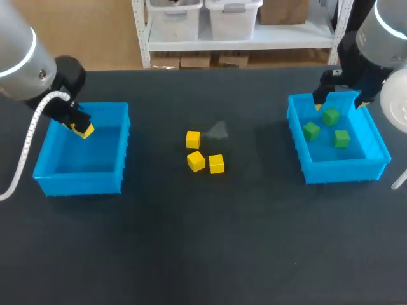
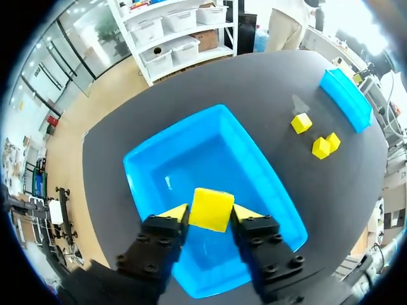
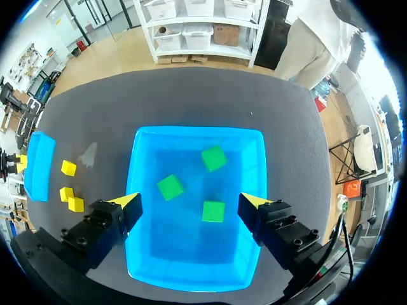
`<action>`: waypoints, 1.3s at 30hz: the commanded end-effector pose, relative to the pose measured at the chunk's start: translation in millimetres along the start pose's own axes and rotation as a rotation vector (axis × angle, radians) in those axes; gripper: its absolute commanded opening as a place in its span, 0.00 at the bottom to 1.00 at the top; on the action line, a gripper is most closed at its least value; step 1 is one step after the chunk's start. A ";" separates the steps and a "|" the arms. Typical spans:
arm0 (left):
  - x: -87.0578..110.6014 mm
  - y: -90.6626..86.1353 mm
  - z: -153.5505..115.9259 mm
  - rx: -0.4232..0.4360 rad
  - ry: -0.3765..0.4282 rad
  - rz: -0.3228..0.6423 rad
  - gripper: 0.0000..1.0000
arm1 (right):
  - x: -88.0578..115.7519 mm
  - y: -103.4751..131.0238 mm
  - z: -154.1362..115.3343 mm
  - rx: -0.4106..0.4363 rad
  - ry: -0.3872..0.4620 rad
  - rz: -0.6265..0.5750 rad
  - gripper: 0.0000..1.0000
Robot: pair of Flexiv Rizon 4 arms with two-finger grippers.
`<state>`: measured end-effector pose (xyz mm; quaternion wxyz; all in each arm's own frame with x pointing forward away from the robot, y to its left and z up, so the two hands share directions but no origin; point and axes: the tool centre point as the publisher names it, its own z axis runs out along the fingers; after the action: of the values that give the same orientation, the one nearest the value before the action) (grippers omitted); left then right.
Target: Put the green cubes in the right bin and the yellow cubes in the left bin.
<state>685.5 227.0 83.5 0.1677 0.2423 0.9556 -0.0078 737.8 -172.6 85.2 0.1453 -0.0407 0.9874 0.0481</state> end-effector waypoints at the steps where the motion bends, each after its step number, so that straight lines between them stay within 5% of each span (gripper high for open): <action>1: 2.6 -0.8 1.6 0.001 -0.009 0.003 1.00 | 1.6 -0.2 -0.9 0.001 -0.004 0.001 1.00; 11: -24.9 -20.4 -1.9 0.061 -0.045 0.053 1.00 | 1.6 -0.2 -0.9 0.001 -0.004 0.001 1.00; 20: -72.1 -63.5 -4.8 0.117 -0.075 0.199 1.00 | 1.6 -0.2 -0.9 0.001 -0.004 0.001 1.00; 39: -116.4 -143.1 52.1 0.219 0.006 0.454 1.00 | 1.6 -0.2 -0.9 0.001 -0.004 0.001 1.00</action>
<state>717.6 58.2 71.1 0.1532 0.4624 0.8699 -0.0772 737.8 -172.6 85.2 0.1454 -0.0408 0.9874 0.0481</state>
